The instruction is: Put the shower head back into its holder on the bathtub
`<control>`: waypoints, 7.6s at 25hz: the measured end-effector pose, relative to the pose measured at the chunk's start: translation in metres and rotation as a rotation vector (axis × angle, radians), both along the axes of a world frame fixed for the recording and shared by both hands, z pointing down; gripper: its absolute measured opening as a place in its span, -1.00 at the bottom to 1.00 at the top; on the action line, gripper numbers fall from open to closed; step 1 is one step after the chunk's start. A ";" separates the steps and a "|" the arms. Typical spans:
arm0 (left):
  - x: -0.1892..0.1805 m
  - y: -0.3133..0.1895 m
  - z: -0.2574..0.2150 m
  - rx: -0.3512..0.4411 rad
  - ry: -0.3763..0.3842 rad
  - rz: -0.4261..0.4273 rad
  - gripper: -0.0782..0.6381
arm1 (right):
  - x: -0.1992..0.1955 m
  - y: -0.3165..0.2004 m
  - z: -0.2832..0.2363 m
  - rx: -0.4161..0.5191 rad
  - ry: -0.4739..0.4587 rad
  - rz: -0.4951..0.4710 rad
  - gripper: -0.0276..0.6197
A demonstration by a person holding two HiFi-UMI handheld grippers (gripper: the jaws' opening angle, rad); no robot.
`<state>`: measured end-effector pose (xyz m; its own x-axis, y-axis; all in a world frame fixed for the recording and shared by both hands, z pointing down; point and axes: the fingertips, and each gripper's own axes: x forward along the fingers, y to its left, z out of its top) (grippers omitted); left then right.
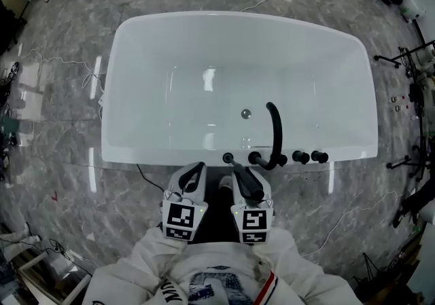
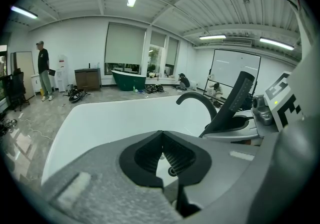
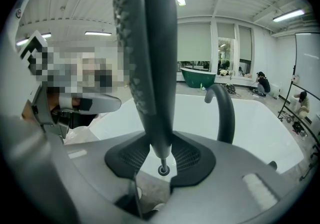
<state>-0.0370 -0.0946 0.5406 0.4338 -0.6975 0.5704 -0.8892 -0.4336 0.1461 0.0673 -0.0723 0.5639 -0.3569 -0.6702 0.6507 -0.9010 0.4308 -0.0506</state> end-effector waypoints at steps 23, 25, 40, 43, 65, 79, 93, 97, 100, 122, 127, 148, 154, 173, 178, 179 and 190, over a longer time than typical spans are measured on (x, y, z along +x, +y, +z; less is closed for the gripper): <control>-0.008 -0.006 0.056 0.015 -0.022 -0.038 -0.78 | -0.012 -0.004 0.048 -0.012 0.007 -0.022 -0.49; -0.009 -0.006 0.061 0.013 -0.023 -0.040 -0.78 | -0.012 -0.004 0.054 -0.017 0.007 -0.018 -0.49; -0.010 0.000 0.096 -0.043 -0.006 -0.061 -0.78 | -0.011 -0.005 0.093 -0.051 0.021 0.009 -0.49; -0.009 -0.004 0.099 -0.043 0.004 -0.072 -0.78 | -0.011 -0.004 0.100 -0.060 0.027 0.010 -0.49; -0.015 -0.003 0.135 -0.088 0.007 -0.073 -0.78 | -0.011 -0.006 0.142 -0.111 0.054 0.008 -0.49; -0.014 -0.007 0.142 -0.108 0.022 -0.062 -0.78 | -0.013 -0.003 0.156 -0.139 0.062 0.008 -0.49; -0.013 -0.004 0.153 -0.137 0.029 -0.058 -0.78 | -0.015 -0.005 0.174 -0.172 0.076 0.011 -0.49; -0.014 -0.005 0.155 -0.145 0.027 -0.058 -0.78 | -0.015 -0.006 0.176 -0.177 0.080 0.008 -0.49; -0.016 -0.006 0.158 -0.150 0.028 -0.061 -0.78 | -0.017 -0.007 0.178 -0.177 0.084 0.004 -0.49; -0.016 -0.004 0.166 -0.172 0.038 -0.056 -0.78 | -0.020 -0.007 0.183 -0.168 0.110 0.005 -0.49; -0.020 -0.004 0.163 -0.166 0.031 -0.058 -0.78 | -0.021 -0.008 0.187 -0.207 0.079 0.062 -0.47; -0.021 0.018 0.081 -0.087 -0.055 -0.118 -0.78 | 0.011 0.028 0.103 -0.203 -0.039 -0.057 -0.40; -0.007 0.016 0.033 -0.025 -0.053 -0.096 -0.78 | 0.019 0.019 0.031 -0.096 -0.087 -0.054 -0.55; 0.009 0.016 -0.077 0.105 0.000 -0.037 -0.78 | 0.047 -0.017 -0.100 0.142 -0.153 0.017 -0.87; 0.011 0.013 -0.091 0.135 -0.004 -0.025 -0.78 | 0.044 -0.019 -0.114 0.165 -0.171 0.018 -0.90; 0.011 0.013 -0.093 0.138 -0.004 -0.023 -0.78 | 0.044 -0.018 -0.115 0.165 -0.174 0.021 -0.90; -0.009 0.028 -0.123 0.237 0.028 0.044 -0.78 | 0.016 0.011 -0.140 0.212 -0.156 0.078 -0.90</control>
